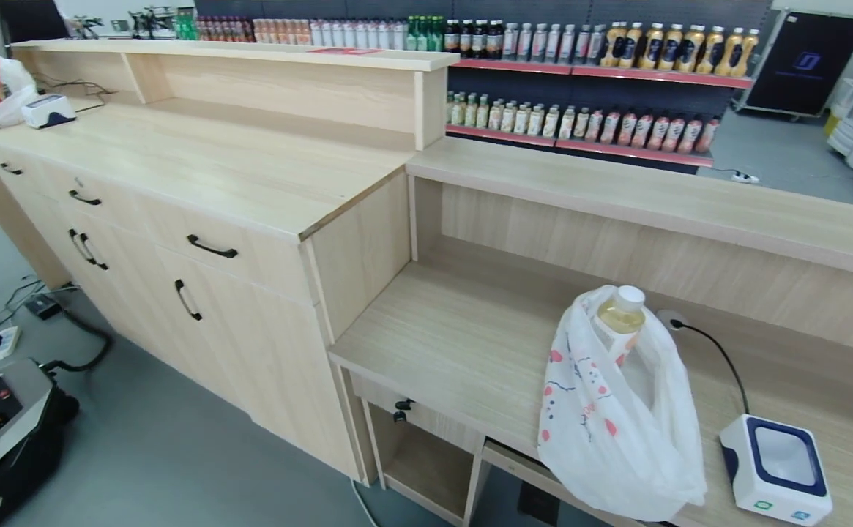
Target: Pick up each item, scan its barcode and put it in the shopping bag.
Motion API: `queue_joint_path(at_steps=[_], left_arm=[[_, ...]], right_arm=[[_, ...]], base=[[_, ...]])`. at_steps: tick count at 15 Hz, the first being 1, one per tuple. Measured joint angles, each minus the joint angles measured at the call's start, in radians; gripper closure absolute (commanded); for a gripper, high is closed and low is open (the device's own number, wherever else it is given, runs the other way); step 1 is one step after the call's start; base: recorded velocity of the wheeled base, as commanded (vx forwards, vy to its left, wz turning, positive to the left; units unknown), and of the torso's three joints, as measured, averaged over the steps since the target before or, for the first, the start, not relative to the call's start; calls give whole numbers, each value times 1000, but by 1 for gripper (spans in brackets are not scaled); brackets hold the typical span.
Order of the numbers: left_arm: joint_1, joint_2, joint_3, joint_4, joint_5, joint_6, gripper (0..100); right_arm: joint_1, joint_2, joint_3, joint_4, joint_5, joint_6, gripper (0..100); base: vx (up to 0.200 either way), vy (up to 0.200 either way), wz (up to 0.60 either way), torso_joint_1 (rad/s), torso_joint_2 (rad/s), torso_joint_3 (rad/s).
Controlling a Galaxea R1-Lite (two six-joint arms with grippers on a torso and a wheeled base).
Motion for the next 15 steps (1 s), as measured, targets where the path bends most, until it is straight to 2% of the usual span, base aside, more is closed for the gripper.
queue_joint_path(at_steps=[3,4,6,9,11,12,15], left_arm=[[2,0,0,0,0,0,100],[1,0,0,0,0,0,100],[2,0,0,0,0,0,100],[2,0,0,0,0,0,100],[2,0,0,0,0,0,100],[1,0,0,0,0,0,100],[2,0,0,0,0,0,100]], right_arm=[[-60,-24,-45,138,-187,74,0],[-82,-22,-50,184,-220,99,0],[-140,-2,-43,308,-233,86,0],[-169,79,-53,314,-215,-28,0],[-178,161,-88,226,-154,-110,0],[-197,207,-107,176,-87,-183,0],[-275,305,-137,115,202,-429,0]], base=[[0,0,-600,1,1,2],[0,0,0,0,0,0],[0,0,0,0,0,0],[0,0,0,0,0,0],[0,0,0,0,0,0],[0,0,0,0,0,0],[0,0,0,0,0,0]])
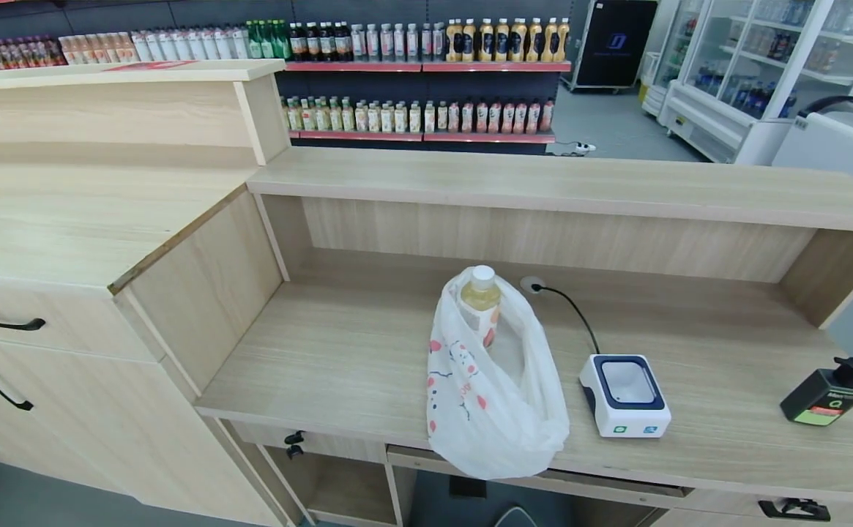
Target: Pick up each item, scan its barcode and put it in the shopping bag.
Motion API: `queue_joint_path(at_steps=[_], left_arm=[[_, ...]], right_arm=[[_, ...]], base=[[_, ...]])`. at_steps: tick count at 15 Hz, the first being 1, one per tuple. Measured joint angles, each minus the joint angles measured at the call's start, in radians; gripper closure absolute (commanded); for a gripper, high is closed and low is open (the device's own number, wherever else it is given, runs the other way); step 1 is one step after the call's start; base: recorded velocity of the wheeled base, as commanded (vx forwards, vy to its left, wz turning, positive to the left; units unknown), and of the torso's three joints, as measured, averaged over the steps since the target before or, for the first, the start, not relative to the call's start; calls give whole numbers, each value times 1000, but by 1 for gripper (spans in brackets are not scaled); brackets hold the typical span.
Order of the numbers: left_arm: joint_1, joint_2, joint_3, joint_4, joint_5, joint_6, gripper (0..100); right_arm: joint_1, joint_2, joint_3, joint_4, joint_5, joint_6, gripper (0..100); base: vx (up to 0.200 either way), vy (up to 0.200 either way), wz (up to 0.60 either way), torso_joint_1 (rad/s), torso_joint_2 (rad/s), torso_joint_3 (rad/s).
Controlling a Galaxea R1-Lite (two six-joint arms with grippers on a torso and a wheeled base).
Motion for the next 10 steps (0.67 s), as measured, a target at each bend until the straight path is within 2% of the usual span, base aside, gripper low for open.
queue_joint_path(at_steps=[3,6,10], left_arm=[[0,0,0,0,0,0,100],[0,0,0,0,0,0,100],[0,0,0,0,0,0,100]], right_arm=[[-116,60,-7,-9,153,-235,0],[-187,103,-11,-9,216,-254,0],[-211,173,-86,-3,265,-199,0]], base=[[0,0,0,0,0,0],[0,0,0,0,0,0],[0,0,0,0,0,0]])
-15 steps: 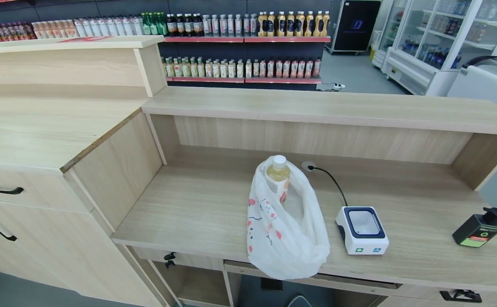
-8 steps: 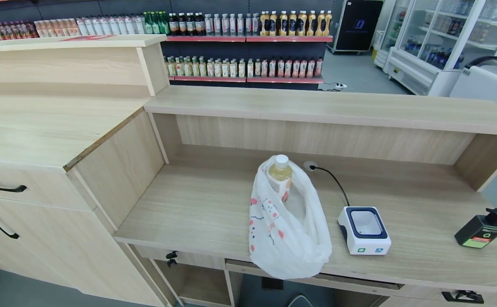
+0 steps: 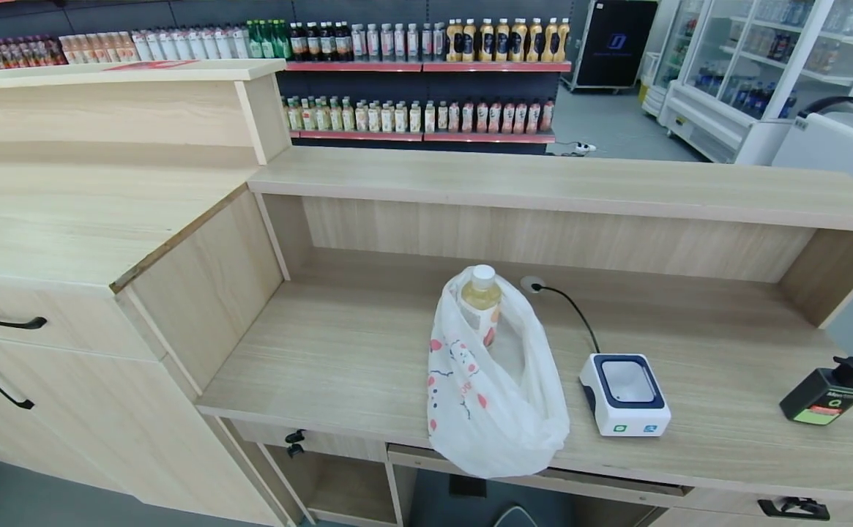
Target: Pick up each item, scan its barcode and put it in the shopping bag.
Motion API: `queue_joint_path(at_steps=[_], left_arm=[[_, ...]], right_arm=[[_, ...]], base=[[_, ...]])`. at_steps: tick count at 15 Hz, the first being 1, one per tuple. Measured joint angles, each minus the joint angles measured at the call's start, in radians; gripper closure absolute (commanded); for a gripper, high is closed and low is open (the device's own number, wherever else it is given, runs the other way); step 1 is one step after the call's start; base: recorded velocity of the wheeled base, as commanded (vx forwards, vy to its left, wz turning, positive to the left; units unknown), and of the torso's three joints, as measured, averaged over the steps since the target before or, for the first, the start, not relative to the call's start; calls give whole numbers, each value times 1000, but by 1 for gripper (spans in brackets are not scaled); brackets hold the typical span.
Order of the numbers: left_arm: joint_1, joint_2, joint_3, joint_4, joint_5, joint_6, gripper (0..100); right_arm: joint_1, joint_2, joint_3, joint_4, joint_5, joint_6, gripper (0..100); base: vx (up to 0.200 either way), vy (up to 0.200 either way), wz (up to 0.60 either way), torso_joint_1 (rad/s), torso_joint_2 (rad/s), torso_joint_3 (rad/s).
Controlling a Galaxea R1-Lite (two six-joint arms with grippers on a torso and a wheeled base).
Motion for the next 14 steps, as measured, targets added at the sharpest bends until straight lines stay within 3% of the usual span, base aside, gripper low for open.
queue_joint_path(at_steps=[6,14], left_arm=[[0,0,0,0,0,0,100],[0,0,0,0,0,0,100]], right_arm=[[40,123,-107,51,158,9,0],[120,238,-190,47,261,1,0]], base=[[0,0,0,0,0,0],[0,0,0,0,0,0]])
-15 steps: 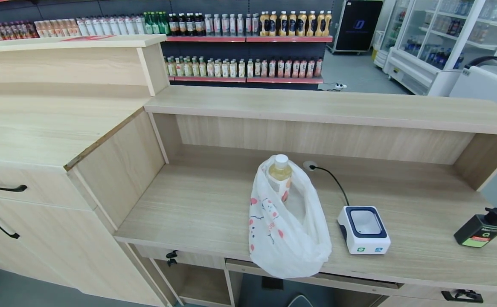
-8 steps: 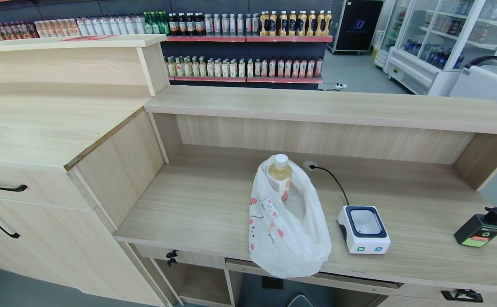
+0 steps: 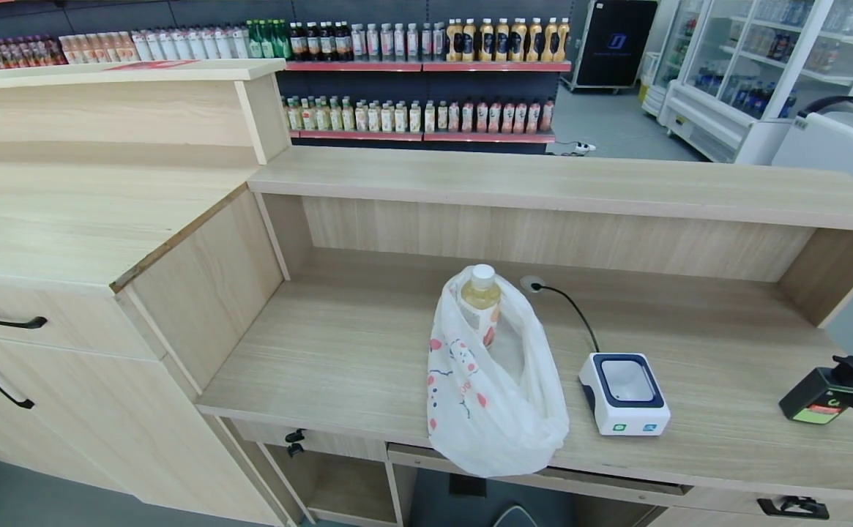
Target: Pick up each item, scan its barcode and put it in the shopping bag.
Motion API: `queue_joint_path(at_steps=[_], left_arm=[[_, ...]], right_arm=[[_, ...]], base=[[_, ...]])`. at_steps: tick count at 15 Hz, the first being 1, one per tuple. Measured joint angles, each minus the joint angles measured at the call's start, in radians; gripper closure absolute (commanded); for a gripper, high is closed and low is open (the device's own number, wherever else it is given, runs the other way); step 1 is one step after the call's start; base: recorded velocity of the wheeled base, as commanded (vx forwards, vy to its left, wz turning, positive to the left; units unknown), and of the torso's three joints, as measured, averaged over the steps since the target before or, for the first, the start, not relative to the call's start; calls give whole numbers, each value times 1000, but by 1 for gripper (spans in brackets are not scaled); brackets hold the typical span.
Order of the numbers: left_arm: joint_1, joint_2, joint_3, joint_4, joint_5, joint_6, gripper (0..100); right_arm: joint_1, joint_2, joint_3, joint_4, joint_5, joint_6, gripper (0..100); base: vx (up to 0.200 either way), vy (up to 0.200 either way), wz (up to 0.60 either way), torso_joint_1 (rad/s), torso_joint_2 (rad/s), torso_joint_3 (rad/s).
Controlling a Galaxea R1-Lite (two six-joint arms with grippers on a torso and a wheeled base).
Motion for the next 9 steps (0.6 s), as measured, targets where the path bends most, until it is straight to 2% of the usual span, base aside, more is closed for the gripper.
queue_joint_path(at_steps=[3,9], left_arm=[[0,0,0,0,0,0,100],[0,0,0,0,0,0,100]], right_arm=[[43,38,-23,-2,16,-11,0],[72,89,-39,-3,16,-28,0]], base=[[0,0,0,0,0,0],[0,0,0,0,0,0]])
